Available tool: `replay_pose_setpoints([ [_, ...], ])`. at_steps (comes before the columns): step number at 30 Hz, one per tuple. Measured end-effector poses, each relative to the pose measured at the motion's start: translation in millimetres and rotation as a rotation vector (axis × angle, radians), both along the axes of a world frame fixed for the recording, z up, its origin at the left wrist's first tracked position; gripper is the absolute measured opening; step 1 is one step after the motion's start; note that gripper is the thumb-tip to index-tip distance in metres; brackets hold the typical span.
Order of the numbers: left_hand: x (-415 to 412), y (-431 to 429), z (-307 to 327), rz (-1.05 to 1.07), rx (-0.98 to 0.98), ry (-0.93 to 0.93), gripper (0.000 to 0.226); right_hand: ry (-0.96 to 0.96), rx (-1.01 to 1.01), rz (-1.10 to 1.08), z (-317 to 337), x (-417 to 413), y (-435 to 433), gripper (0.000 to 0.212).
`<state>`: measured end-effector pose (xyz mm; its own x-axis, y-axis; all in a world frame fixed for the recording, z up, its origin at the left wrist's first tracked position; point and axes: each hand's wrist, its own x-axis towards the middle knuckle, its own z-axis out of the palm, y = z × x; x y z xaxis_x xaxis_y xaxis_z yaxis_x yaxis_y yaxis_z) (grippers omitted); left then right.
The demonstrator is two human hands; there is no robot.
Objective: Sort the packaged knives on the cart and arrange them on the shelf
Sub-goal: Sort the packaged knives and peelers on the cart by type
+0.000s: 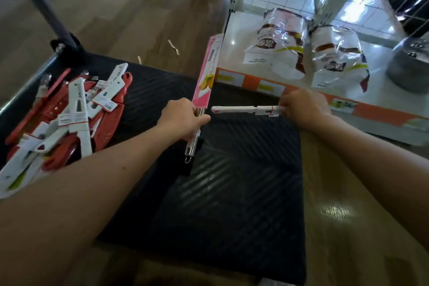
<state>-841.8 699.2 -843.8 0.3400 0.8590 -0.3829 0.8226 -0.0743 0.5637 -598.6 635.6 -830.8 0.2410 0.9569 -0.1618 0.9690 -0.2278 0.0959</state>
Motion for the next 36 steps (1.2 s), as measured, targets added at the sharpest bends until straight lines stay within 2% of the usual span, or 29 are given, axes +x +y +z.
replay_pose_setpoints([
  [4,14.2,-10.9,-1.7,-0.019,-0.022,0.005,0.031,-0.085,0.043,0.190,8.2,13.2,-17.9,0.021],
  [8,19.7,-20.7,-2.9,-0.025,-0.053,0.013,0.029,-0.083,0.165,0.445,3.2,27.9,-35.4,0.015],
  [10,18.9,-29.6,-9.7,-0.056,-0.035,0.052,0.030,-0.051,0.182,0.533,-9.4,33.4,-46.1,0.019],
  [14,23.7,-50.9,-23.0,-0.145,-0.058,0.132,0.031,0.025,0.219,0.594,-29.6,34.8,-56.3,0.013],
  [17,32.6,-67.6,-30.4,-0.200,-0.044,0.178,0.036,0.090,0.307,0.556,-34.3,35.8,-54.6,0.007],
  [19,37.8,-79.4,-38.0,-0.233,-0.026,0.203,0.040,0.122,0.325,0.521,-38.4,37.2,-53.3,0.010],
  [25,60.0,-101.6,-51.1,-0.166,-0.143,0.107,0.038,0.147,0.248,0.571,-48.1,41.6,-51.0,0.014],
  [28,63.6,-98.3,-50.8,-0.170,-0.107,0.101,0.033,0.137,0.164,0.597,-55.8,38.4,-56.5,0.019],
  [33,67.1,-86.1,-42.9,-0.329,0.002,0.329,0.036,0.121,-0.076,0.460,-61.2,29.9,-57.5,0.041],
  [36,69.3,-78.3,-38.3,-0.380,0.012,0.375,0.037,0.139,-0.178,0.408,-57.3,27.7,-52.3,0.052],
])
